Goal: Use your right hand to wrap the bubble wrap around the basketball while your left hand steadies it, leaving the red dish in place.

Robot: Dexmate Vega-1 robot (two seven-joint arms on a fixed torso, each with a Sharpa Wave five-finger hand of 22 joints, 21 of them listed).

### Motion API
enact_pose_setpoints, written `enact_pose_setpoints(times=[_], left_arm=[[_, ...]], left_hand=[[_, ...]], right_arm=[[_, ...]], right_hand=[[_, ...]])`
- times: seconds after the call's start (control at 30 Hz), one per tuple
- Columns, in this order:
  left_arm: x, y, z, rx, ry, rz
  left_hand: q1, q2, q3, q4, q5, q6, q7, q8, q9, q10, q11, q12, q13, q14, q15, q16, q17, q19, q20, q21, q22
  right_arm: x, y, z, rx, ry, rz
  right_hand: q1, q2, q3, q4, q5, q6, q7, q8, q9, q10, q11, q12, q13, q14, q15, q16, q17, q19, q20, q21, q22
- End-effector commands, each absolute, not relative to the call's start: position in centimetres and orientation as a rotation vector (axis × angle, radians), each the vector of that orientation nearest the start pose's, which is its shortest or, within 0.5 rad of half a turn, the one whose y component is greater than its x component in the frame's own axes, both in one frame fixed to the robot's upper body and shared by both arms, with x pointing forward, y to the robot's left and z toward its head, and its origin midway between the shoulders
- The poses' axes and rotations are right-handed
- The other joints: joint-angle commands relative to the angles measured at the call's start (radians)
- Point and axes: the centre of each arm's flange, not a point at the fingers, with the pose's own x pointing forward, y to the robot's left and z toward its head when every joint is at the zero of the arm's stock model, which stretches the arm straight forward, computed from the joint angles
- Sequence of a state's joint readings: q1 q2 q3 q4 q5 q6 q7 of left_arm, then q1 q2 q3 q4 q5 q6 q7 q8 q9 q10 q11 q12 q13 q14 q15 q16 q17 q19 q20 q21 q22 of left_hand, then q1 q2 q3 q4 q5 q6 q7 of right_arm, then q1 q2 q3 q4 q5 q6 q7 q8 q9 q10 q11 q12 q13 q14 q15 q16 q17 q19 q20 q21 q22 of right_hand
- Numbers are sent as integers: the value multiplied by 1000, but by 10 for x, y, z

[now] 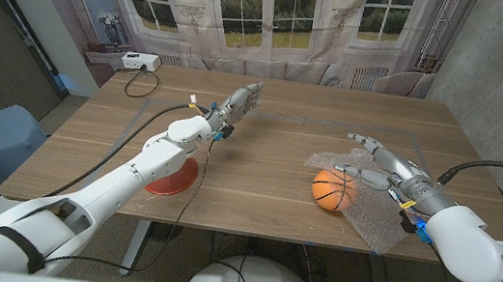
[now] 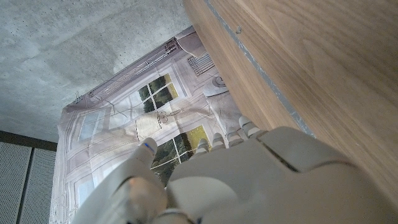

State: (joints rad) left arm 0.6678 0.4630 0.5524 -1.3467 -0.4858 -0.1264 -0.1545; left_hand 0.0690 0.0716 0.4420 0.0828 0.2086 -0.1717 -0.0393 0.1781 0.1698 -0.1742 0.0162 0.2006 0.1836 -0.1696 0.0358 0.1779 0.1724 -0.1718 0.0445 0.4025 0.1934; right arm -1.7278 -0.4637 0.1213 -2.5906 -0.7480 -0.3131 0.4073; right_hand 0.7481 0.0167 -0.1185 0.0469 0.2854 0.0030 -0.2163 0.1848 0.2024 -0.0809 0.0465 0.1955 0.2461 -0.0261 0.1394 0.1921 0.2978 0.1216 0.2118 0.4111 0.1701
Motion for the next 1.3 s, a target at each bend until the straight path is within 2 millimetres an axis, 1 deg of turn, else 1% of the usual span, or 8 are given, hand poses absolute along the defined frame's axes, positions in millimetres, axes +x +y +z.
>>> enact_pose_setpoints(times=[0.03,0.33,0.5,0.63,0.83,0.9,1.07,1.3], left_arm=[[658,165,16,233,-553,-501],[658,165,15,231,-551,-503],[658,166,15,232,-554,-501],[656,167,15,228,-556,-502],[655,170,13,221,-555,-495],[655,170,12,221,-554,-494],[654,172,11,217,-552,-493],[653,174,12,220,-555,-494]], left_hand=[[6,5,-4,-3,8,-256,-5,5,5,-270,-2,6,6,-291,6,5,2,-199,8,-2,1],[6,5,-5,-3,8,-257,-6,5,5,-271,-2,5,6,-291,5,5,2,-197,9,-3,1],[6,6,-5,-3,8,-256,-6,5,5,-271,-3,5,6,-291,5,5,2,-195,8,-3,1],[6,6,-6,-3,8,-256,-8,5,5,-270,-3,5,6,-290,5,5,2,-194,8,-3,1],[6,7,-7,-3,8,-254,-13,6,5,-269,-1,6,6,-289,4,6,2,-192,8,-4,1],[6,7,-7,-3,8,-254,-14,6,5,-269,-1,6,6,-290,4,6,2,-193,9,-5,1],[6,8,-8,-3,8,-253,-16,6,5,-269,-3,6,6,-289,4,6,2,-191,9,-5,1],[7,8,-9,-3,8,-253,-15,6,5,-270,-3,6,6,-288,5,6,3,-191,13,-7,1]], right_arm=[[389,-242,-58,-1298,-238,22],[395,-226,-64,-1409,-170,-58],[399,-219,-66,-1433,-161,-49],[403,-212,-70,-1473,-139,-58],[412,-205,-75,-1455,-94,19],[414,-202,-77,-1464,-84,28],[418,-192,-80,-1476,-77,51],[425,-181,-88,-1507,-76,51]], right_hand=[[-17,-6,-17,6,11,-30,-2,-3,2,-47,9,-9,1,-34,13,-5,-5,-20,4,-21,3],[-35,-8,-31,14,15,-59,-2,-2,2,-100,19,-12,1,-79,30,-6,-13,-44,6,-51,3],[-35,-7,-32,13,17,-62,-3,0,2,-102,20,-10,1,-81,31,-4,-15,-48,6,-56,4],[-32,-6,-33,12,19,-70,-2,0,2,-119,34,-11,1,-87,38,-3,-18,-51,5,-64,4],[-37,-10,-40,13,21,-90,-2,-2,2,-149,45,-12,0,-100,50,-1,-24,-51,5,-75,5],[-46,-15,-50,16,23,-114,-1,-4,3,-166,56,-9,-1,-90,56,7,-29,-38,5,-80,6],[-45,-13,-52,16,26,-128,-2,-4,3,-173,51,-6,-1,-88,51,10,-33,-26,5,-81,7],[-28,4,-46,10,33,-161,-3,-3,4,-186,50,0,-3,-78,46,18,-42,13,3,-80,9]])
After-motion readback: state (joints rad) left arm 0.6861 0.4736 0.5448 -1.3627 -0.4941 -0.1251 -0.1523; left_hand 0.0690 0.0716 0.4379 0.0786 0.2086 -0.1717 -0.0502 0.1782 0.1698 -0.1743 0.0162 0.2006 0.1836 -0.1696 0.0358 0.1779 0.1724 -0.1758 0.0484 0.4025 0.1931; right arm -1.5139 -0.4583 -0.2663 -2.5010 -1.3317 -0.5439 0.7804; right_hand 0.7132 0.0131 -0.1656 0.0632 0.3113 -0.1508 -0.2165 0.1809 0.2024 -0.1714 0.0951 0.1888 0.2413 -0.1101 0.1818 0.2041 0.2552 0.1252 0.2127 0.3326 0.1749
